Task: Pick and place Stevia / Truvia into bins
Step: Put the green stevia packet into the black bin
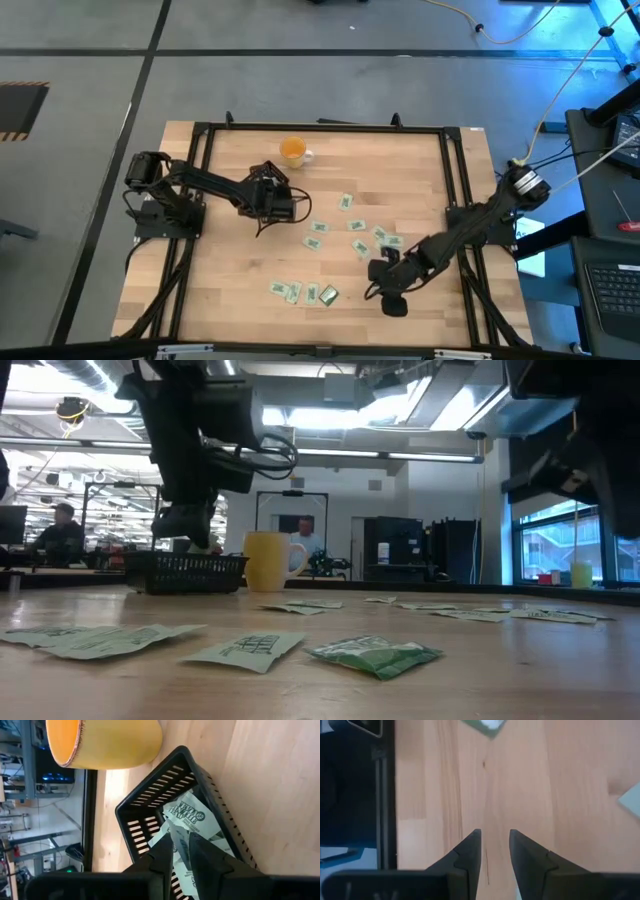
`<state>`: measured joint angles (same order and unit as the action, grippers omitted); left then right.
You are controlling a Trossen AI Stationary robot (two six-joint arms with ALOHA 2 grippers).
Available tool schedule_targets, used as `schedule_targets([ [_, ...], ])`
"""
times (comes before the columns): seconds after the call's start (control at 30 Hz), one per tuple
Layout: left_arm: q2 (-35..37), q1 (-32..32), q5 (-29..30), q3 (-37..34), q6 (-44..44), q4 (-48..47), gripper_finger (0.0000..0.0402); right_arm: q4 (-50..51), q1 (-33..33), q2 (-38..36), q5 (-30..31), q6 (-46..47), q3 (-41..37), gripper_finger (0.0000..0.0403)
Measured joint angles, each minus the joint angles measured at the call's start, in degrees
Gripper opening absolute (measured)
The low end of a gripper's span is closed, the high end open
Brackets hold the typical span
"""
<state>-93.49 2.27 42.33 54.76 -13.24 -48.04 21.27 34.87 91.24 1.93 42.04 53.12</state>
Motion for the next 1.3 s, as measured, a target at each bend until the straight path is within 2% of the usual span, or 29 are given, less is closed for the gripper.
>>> schedule_targets([
  [0.27,2.5,2.3,1.9,0.0,1.2,-1.7,0.0048,4.4,0.3,2.7,0.0,5.8,0.0,0.0104],
  [0.53,5.0,3.8,0.8,0.0,-1.0,-1.3,0.0051,7.8,0.3,6.6,-0.1,5.9,0.0,0.0104],
  [0.8,5.0,5.4,0.4,0.0,-1.0,-1.3,0.0036,8.4,0.3,9.2,0.2,5.9,0.2,0.0101],
  [0.93,5.0,5.6,0.4,0.0,-1.0,-1.2,0.0030,9.0,0.3,9.6,0.3,5.7,0.2,0.0079],
  [1.2,5.0,5.6,0.4,0.0,-1.0,-0.1,0.0028,9.6,0.3,9.7,0.5,5.7,0.1,0.0010],
  [1.3,5.0,5.6,0.4,0.0,-1.0,0.0,0.0027,9.3,0.3,9.7,0.3,6.3,0.1,0.0006],
])
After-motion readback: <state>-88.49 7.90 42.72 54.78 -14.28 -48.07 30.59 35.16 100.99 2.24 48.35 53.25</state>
